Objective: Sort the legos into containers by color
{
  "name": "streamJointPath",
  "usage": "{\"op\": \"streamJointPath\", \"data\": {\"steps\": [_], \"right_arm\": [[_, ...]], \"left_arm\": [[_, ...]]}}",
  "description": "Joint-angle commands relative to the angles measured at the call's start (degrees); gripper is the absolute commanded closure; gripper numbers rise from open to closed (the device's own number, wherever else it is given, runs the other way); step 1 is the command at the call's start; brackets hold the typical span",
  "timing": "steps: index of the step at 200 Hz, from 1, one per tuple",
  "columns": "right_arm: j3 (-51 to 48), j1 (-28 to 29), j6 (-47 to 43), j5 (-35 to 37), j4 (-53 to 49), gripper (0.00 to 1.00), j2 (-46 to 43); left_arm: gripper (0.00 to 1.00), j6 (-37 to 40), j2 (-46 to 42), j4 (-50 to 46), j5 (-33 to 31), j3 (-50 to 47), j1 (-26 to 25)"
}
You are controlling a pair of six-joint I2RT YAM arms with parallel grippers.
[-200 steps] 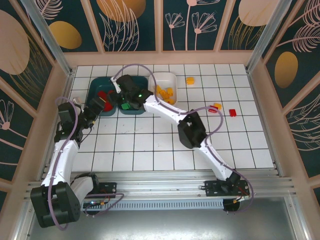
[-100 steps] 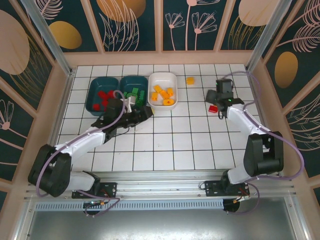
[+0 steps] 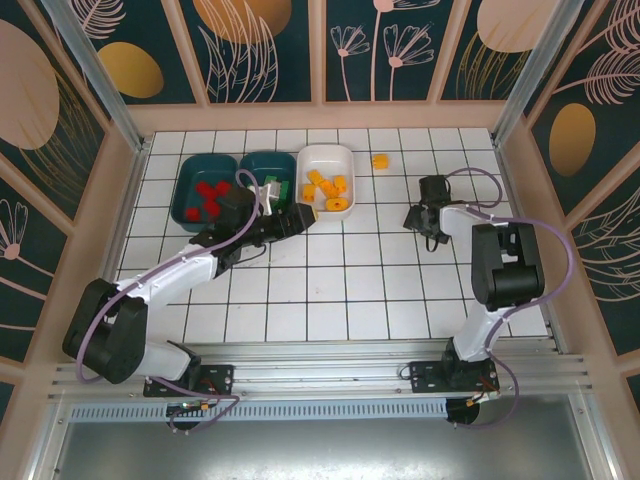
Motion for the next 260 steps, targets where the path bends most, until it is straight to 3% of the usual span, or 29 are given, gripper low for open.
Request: {"op": "streamJointPath", "data": {"steps": [1, 41, 89, 111, 144, 160, 187, 209, 240, 260], "right_arm": [[2.8, -0.3, 1.9, 2.4, 1.8, 0.25, 1.5], [5.7, -0.9, 0.9, 2.1, 4.4, 0.32, 6.0], [6.0, -0.5, 0.1, 2.3, 4.5, 0.58, 5.9], [4.1, 0.6, -0.4, 2.6, 5.1, 0.60, 2.6], [4.0, 6.2, 0.9, 3.1, 3.7, 0.61, -3.8], [6.2, 12.3, 2.0, 3.2, 3.3, 0.61, -5.2], [14.3, 25.1, 2.8, 0.8, 6.3, 0.61, -0.4], [25.7, 34.0, 0.2, -2.3, 9.5, 0.61, 8.3], [47.2, 40.8, -3.9, -8.0, 8.4, 0.61, 24.2], [63.6, 43.6, -7.8, -12.7, 5.5, 0.60, 35.3]], "left_arm": [[0.02, 2.1, -1.5, -1.1, -1.4, -0.4, 0.0], [0.01, 2.0, 0.1, -1.3, -0.9, 0.9, 0.1], [0.02, 4.8, -2.3, -6.2, -5.6, 2.2, 0.6], [0.02, 6.2, -2.6, -8.0, -6.5, 2.3, 2.0], [0.01, 5.3, -3.2, -9.4, -5.7, 1.0, 7.2], [0.02, 2.9, -5.2, -12.0, -9.3, 0.1, 10.9], [0.02, -3.6, -9.3, -14.5, -14.2, -4.0, 19.5], [0.01, -4.3, -12.3, -17.8, -16.5, -5.9, 25.0], [0.02, -4.4, -15.6, -22.0, -17.9, -8.2, 31.8], [0.01, -5.0, -17.2, -21.6, -15.0, -10.5, 35.2]]}}
